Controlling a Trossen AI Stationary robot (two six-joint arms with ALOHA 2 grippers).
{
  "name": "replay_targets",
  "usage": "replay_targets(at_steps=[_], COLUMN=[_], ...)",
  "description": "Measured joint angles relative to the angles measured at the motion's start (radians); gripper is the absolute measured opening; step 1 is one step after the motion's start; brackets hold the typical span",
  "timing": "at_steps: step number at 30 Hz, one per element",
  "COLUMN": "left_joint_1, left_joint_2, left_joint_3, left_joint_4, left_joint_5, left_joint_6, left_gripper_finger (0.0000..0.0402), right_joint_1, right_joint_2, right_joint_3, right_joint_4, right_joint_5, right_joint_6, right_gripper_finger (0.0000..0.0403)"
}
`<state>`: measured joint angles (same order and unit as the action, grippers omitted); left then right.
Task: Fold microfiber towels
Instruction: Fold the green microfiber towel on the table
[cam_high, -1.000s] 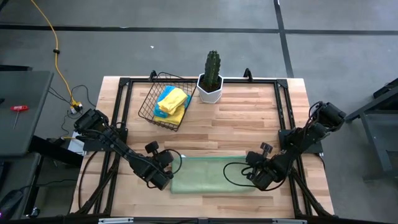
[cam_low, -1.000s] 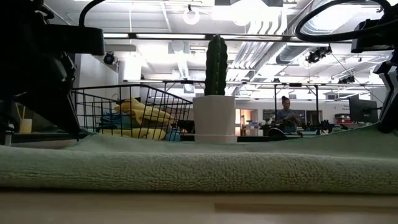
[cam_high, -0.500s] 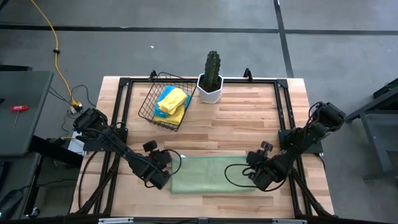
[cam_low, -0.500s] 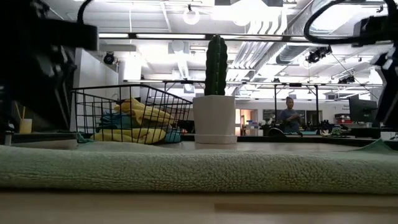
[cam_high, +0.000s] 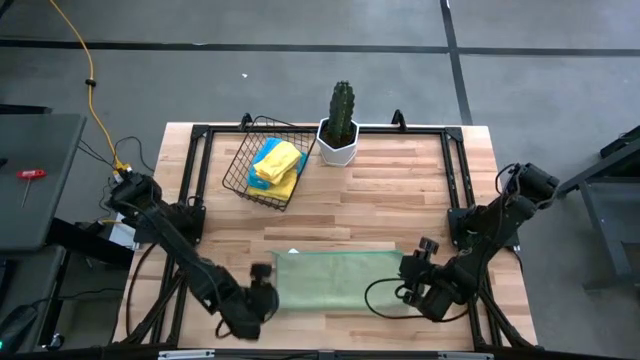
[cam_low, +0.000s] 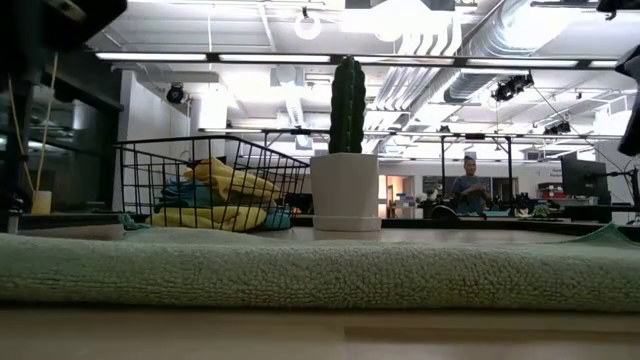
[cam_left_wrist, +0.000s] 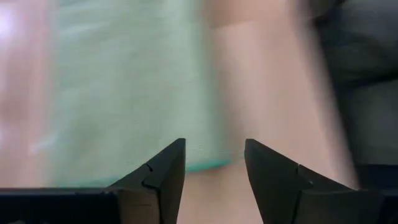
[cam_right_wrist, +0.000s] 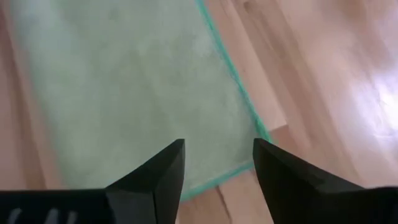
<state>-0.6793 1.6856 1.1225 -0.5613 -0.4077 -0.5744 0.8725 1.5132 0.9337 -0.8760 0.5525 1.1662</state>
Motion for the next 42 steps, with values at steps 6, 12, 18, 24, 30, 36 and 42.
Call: replay_targets(at_steps=[6,12,18,24,30,36,42], left_joint_1=[-0.003,0.021,0.026,0.021,0.021,0.021,0.034], left_joint_2=[0.072,0.158,0.191,0.191,0.191,0.191,0.191], left_joint_3=[0.001,-0.002,-0.001,-0.001,-0.001,-0.001,-0.001], left_joint_4=[0.104,0.116,0.117,0.122,0.118,0.117,0.117], left_joint_5=[0.032,0.039,0.072,0.076,0.076,0.076,0.085], left_joint_6=[0.021,0.065,0.058,0.053,0.056,0.153,0.168], left_gripper_finger=[0.0157,0.0157,0.0157,0.0157,0.0157,0.0157,0.0157], right_joint_1=[0.012,0.012,0.012,0.012,0.011,-0.003,-0.028], right_joint_2=[0.004,0.004,0.004,0.004,0.004,0.004,0.004], right_joint_3=[-0.001,-0.001,-0.001,-0.002,-0.002,-0.002,-0.002], right_joint_4=[0.024,0.026,0.028,0.031,0.031,0.081,0.152], right_joint_5=[0.045,0.049,0.049,0.047,0.049,0.049,0.045], right_joint_6=[0.003,-0.007,-0.008,-0.022,-0.022,-0.066,-0.154], right_gripper_finger=[0.0181,0.0181,0.0181,0.0181,0.0181,0.0181,0.0181])
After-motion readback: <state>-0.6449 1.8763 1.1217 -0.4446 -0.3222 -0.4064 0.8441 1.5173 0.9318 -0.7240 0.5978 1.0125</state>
